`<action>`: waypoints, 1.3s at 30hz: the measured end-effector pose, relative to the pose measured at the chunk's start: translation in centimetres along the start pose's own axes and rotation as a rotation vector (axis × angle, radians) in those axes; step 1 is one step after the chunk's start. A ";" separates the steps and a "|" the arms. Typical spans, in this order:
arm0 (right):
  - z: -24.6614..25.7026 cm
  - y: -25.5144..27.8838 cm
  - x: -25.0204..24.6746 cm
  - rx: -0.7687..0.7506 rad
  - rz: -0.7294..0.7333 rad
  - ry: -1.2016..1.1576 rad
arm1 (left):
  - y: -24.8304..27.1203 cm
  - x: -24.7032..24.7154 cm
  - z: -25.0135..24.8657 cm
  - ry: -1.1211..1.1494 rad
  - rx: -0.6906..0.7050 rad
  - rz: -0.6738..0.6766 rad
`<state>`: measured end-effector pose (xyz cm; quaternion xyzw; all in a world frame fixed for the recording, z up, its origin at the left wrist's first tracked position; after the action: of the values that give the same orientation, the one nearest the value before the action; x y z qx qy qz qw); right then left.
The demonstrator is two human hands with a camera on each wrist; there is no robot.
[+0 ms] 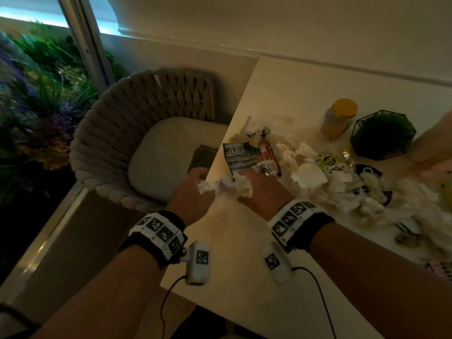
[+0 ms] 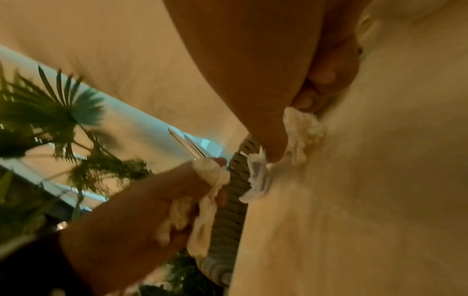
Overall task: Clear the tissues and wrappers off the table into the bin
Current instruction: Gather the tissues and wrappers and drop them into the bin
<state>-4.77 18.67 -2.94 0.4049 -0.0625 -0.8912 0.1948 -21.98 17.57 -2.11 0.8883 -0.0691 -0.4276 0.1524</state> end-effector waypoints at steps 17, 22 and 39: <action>-0.9 5.3 -1.4 0.047 -0.002 0.016 | -5.5 4.8 -0.1 -0.560 0.230 0.199; -2.6 5.5 -4.4 0.148 -0.124 -0.055 | -4.5 2.6 -0.6 -0.387 0.248 0.198; -5.7 5.6 -10.3 0.213 -0.261 0.007 | -9.6 2.4 -5.5 -0.031 -0.065 0.068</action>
<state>7.28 17.94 1.97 0.4312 -0.1027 -0.8958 0.0336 -16.22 27.20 -3.83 0.8733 -0.0874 -0.4381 0.1946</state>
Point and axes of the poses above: each hand's wrist, its own y-axis away from the middle knuckle, its own x-axis out of the palm, z = x × y, the point moved 9 cm from there along -y, towards the middle knuckle, and after that the axes turned 7 degrees about -y, right-handed, at the moved point
